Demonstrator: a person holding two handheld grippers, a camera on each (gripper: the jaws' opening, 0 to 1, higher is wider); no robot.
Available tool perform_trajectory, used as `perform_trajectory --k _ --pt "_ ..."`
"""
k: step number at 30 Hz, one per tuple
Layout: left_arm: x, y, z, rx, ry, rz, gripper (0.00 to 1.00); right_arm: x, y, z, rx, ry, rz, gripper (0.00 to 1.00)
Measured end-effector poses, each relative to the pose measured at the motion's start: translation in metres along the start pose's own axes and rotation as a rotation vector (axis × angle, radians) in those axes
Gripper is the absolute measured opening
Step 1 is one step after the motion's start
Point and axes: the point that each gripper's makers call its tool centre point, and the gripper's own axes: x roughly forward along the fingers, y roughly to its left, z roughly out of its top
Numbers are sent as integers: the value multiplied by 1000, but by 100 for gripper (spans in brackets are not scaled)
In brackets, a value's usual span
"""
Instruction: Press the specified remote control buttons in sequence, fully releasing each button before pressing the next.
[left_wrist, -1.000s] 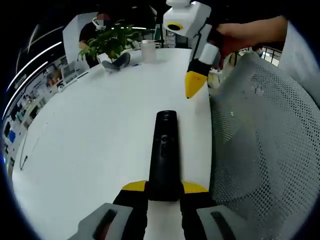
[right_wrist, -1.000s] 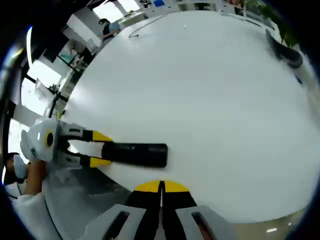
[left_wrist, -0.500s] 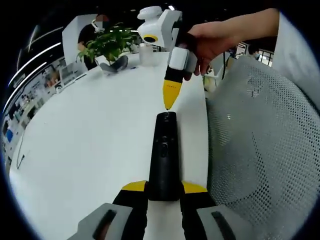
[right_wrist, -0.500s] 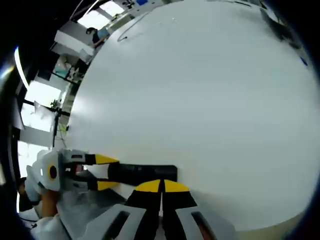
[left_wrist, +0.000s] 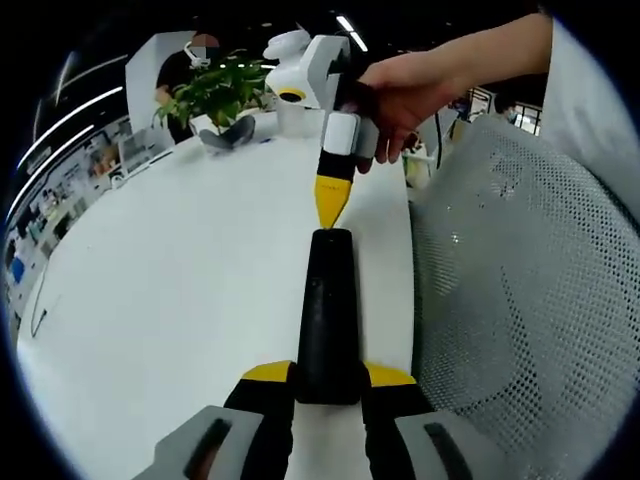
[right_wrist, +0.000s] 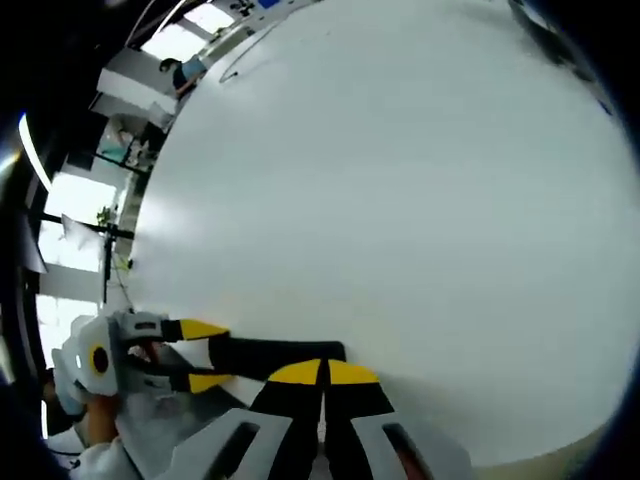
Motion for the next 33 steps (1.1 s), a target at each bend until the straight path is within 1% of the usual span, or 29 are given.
perform_trajectory --k 5,7,8,10,12,14,17,21,23,25,29,33 --pt "0 0 0 1 0 -3 24 0 5 -1 -11 3 16 0" --pt "0 0 0 -3 -1 -2 24 3 3 -3 -14 14 0 0" --pt "0 0 0 -2 -2 -1 24 2 4 -2 -8 10 9 0" --pt "0 1 0 -12 -6 -2 24 2 3 -2 -11 10 -2 0" --pt "0 1 0 -31 -7 -4 24 2 5 -3 -43 5 -25 0" --pt "0 1 1 -41 -10 -7 24 3 5 -3 -53 -2 -53 0" --pt "0 1 0 -40 -9 -8 24 3 4 -3 -120 -2 -87 0" --pt "0 1 1 -40 -8 -8 24 3 2 -2 -112 1 -82 0" --pt "0 1 1 -39 -8 -8 24 3 2 -2 -73 1 -63 0" --pt "0 1 1 -37 -8 -9 24 3 1 -2 -64 -3 -56 0" --pt "0 1 1 -22 -10 -9 24 3 1 -3 -68 -40 -59 0" --pt "0 1 0 -22 -12 -7 24 2 1 -3 -48 -72 -46 0"
